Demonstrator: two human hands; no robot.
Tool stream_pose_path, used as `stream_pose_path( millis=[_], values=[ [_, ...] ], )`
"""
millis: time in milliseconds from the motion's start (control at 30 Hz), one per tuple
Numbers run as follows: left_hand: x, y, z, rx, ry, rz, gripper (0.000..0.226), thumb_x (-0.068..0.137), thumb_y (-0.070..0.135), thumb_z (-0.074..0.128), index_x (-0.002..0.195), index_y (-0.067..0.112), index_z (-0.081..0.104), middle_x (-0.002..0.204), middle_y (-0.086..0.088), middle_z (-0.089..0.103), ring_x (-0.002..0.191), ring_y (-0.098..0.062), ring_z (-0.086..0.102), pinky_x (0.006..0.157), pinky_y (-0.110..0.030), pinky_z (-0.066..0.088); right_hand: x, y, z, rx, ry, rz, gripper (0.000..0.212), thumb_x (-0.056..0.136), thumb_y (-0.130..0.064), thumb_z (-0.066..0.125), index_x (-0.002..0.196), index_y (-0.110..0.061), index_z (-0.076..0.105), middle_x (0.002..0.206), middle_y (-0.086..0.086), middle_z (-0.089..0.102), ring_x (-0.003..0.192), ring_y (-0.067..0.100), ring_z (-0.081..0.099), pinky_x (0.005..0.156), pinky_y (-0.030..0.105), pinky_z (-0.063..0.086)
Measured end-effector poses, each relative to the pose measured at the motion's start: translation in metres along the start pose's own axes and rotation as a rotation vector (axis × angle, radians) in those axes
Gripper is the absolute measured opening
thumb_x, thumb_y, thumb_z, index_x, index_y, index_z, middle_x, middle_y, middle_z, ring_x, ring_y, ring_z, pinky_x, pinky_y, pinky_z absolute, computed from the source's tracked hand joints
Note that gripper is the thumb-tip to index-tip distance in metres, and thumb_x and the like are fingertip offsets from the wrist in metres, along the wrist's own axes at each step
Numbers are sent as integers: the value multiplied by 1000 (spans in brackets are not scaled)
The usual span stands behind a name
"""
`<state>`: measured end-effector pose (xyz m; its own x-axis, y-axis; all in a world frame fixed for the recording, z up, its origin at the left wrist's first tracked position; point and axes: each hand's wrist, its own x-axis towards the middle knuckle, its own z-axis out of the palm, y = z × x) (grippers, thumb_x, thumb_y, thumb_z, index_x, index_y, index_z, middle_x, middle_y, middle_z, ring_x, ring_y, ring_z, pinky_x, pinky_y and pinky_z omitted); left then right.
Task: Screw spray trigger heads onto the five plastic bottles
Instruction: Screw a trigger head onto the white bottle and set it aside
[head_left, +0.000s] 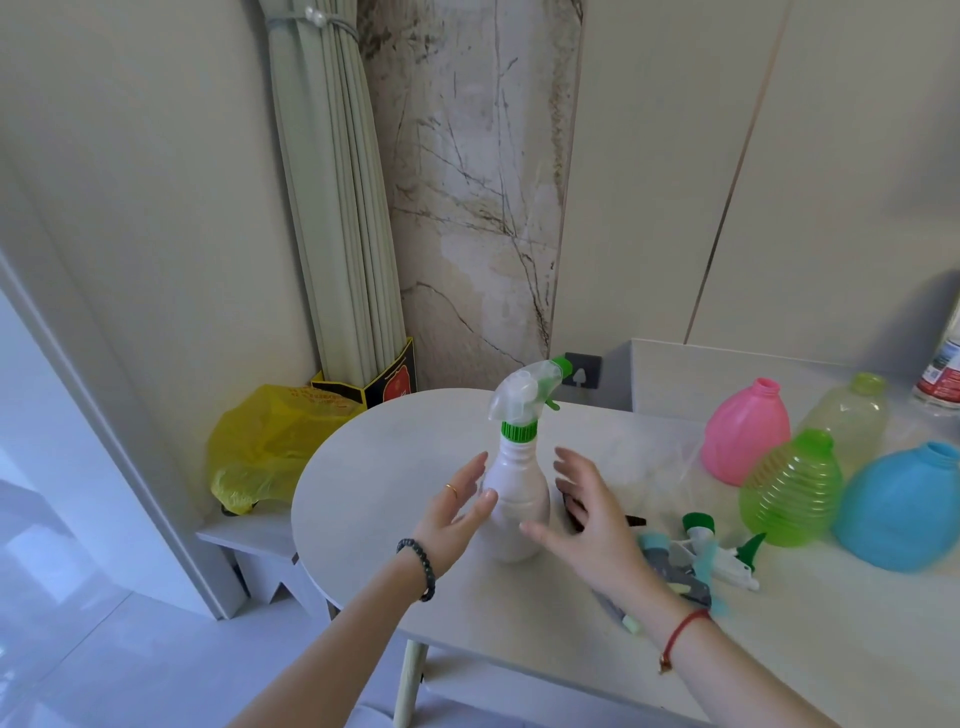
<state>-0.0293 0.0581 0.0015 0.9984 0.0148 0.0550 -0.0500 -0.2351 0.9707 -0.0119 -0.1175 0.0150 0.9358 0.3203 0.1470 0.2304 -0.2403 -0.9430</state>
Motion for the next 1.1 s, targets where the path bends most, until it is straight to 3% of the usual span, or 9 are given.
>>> stream_pose_path(
  millis=[100,200,333,400,500,700,800,1000,1100],
  values=[
    [2,1,-1,-10,-62,10,47,85,26,53,128,31,35,135,1,47,124,-14,44,108,-40,34,-1,7,21,-96,11,-45,77,63,-29,79,116,-54,29,119,-28,45,114,-7,44,88,7,38],
    [11,1,-8,17,-38,-22,39,79,35,58,113,44,40,127,4,51,115,-15,51,101,-38,42,14,8,32,-136,71,-62,77,63,-32,79,123,-44,33,120,-13,49,110,2,47,86,15,42],
    [44,8,-35,9,66,-43,38,80,35,59,115,39,44,122,3,52,108,-16,55,93,-39,48,61,-6,39,-148,4,-91,78,62,-32,79,115,-55,27,114,-11,44,97,0,46,76,13,42],
    [70,16,-55,-37,113,-17,27,83,30,56,106,42,48,115,6,54,97,-6,57,79,-27,51,100,-17,41,-103,-21,-97,77,61,-26,81,115,-48,31,109,-17,49,95,-1,49,78,16,46],
    [114,23,-84,-48,161,4,23,86,26,53,102,42,49,112,12,53,90,3,54,67,-19,47,159,-25,49,-67,-66,-113,76,63,-20,80,119,-38,33,100,-30,44,87,-12,48,65,4,42],
    [190,-7,-115,-37,306,-62,34,84,22,57,116,29,49,110,9,52,107,-17,49,74,-33,47,251,0,81,-79,-115,-35,76,67,-20,77,128,-23,32,105,-11,47,96,10,49,69,19,38],
    [214,-25,-121,-28,319,-98,40,85,22,56,124,25,46,112,9,49,109,-16,46,78,-36,46,277,16,90,-65,-145,-16,76,68,-21,76,129,-26,31,105,-11,46,97,9,47,63,14,35],
    [221,-39,-122,-33,317,-91,45,87,23,53,129,27,40,121,6,49,110,-17,47,83,-35,44,284,33,101,-24,-108,-35,79,66,-25,78,130,-32,30,104,-19,48,97,6,49,67,13,37],
    [209,-34,-115,36,302,-92,59,84,25,56,137,25,28,139,2,41,125,-20,41,101,-38,38,271,29,93,-71,-129,-24,95,69,-23,77,141,-29,15,132,-10,43,126,18,41,91,20,36]
  ],
)
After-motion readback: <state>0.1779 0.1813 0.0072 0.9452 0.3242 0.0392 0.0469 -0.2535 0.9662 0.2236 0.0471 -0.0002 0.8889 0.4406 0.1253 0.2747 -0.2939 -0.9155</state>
